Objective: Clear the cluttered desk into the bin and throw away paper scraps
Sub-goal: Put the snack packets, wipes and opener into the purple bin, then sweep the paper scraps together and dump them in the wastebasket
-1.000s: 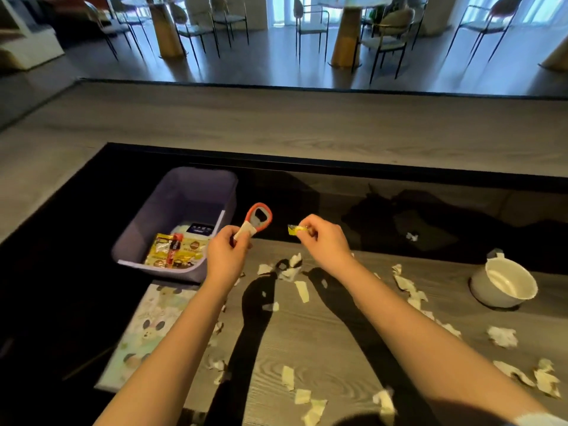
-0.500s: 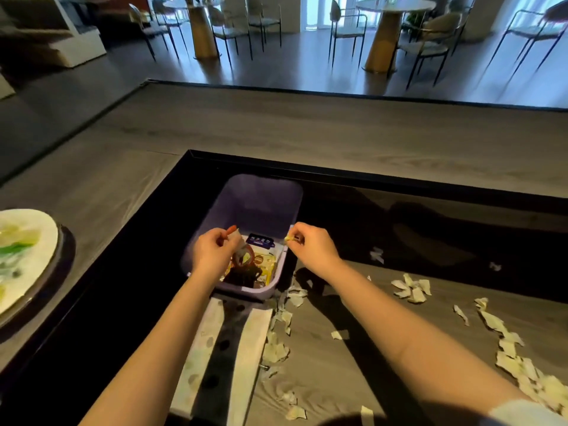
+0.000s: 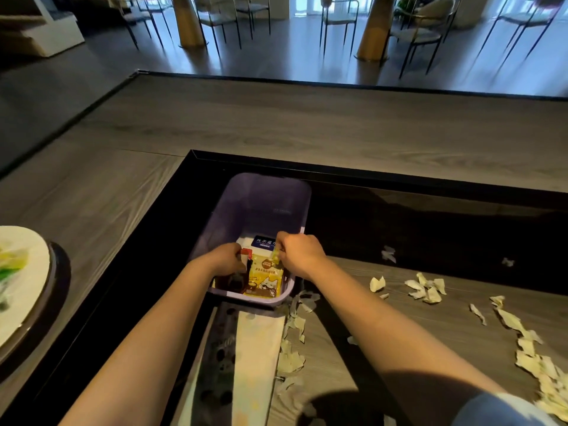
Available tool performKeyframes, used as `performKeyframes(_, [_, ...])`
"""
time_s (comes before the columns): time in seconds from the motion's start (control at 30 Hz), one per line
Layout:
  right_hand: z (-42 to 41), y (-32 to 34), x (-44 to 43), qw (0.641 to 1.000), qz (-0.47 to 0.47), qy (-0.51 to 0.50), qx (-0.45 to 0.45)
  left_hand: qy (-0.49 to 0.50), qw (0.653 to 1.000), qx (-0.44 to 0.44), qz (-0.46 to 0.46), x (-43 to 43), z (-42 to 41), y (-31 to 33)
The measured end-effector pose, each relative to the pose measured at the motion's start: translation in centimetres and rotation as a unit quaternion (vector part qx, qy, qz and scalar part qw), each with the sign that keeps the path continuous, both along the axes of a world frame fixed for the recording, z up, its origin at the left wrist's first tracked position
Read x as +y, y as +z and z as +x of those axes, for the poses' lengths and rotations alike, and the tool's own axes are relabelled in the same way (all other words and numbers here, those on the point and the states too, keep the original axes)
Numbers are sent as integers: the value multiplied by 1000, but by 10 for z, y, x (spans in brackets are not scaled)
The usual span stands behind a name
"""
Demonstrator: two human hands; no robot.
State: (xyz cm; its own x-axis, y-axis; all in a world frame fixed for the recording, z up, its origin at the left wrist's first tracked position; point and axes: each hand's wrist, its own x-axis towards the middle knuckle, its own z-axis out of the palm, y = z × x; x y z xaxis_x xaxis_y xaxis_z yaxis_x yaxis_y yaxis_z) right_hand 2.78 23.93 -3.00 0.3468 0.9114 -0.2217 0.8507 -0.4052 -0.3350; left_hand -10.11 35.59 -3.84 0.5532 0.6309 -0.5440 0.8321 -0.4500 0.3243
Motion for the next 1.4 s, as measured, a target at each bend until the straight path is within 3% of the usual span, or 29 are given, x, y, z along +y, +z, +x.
performKeyframes(0.27, [-8, -14, 11, 998, 23, 10, -64, -42, 988, 74, 131, -2, -19, -21])
performKeyframes(0.4, [-18, -18, 20, 997, -15, 45, -63, -42, 980, 17, 193, -6, -17, -20])
performKeyframes(0.6, [-24, -25, 21, 977, -87, 113, -158, -50, 971, -30, 231, -12, -19, -14])
performKeyframes(1.0, [1, 8, -20, 990, 99, 53, -80, -55, 938, -107, 324, -38, -2, 15])
performKeyframes(1.4, [51, 37, -106, 983, 145, -83, -81, -110, 918, -211, 317, -101, 48, 50])
